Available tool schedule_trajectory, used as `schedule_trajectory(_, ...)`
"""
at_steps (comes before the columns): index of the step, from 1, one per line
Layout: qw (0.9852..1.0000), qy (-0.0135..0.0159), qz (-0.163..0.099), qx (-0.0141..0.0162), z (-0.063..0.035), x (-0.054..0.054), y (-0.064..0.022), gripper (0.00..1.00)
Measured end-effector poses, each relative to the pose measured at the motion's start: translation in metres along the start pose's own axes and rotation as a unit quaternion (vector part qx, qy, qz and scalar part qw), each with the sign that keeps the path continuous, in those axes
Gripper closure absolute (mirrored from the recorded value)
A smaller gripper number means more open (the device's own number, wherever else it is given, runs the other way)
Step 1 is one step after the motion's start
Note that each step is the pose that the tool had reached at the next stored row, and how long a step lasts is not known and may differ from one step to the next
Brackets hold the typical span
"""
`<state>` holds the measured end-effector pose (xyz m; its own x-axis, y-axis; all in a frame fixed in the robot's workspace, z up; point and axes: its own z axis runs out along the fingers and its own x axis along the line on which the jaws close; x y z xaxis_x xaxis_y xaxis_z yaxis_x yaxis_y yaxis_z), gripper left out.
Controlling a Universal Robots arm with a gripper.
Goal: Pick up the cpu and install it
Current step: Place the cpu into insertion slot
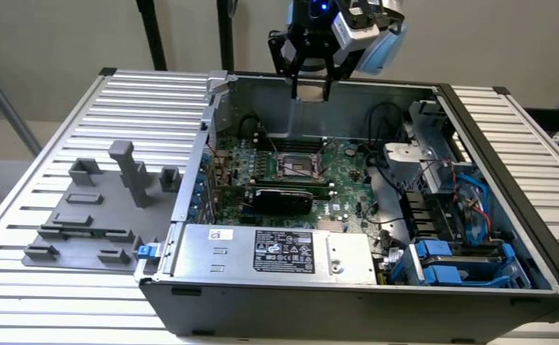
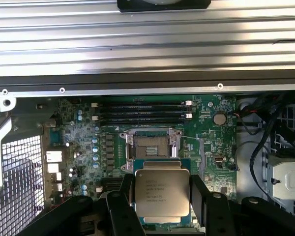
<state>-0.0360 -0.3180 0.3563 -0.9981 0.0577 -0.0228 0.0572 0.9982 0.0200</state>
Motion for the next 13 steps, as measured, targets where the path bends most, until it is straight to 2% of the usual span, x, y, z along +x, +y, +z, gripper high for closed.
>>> schedule_trajectory(4,0.9996,-0.0006,0.028,0.0006,0.0008,0.0,0.0,0.45)
schedule_trajectory(7,0.9985,-0.0011,0.056,0.0012,0.0015,0.0001,0.0,0.45)
schedule_trajectory(10,0.9966,-0.0017,0.083,0.0019,0.0023,0.0001,-0.0001,0.45)
schedule_trajectory(13,0.994,-0.0022,0.109,0.0025,0.0031,0.0001,-0.0001,0.45)
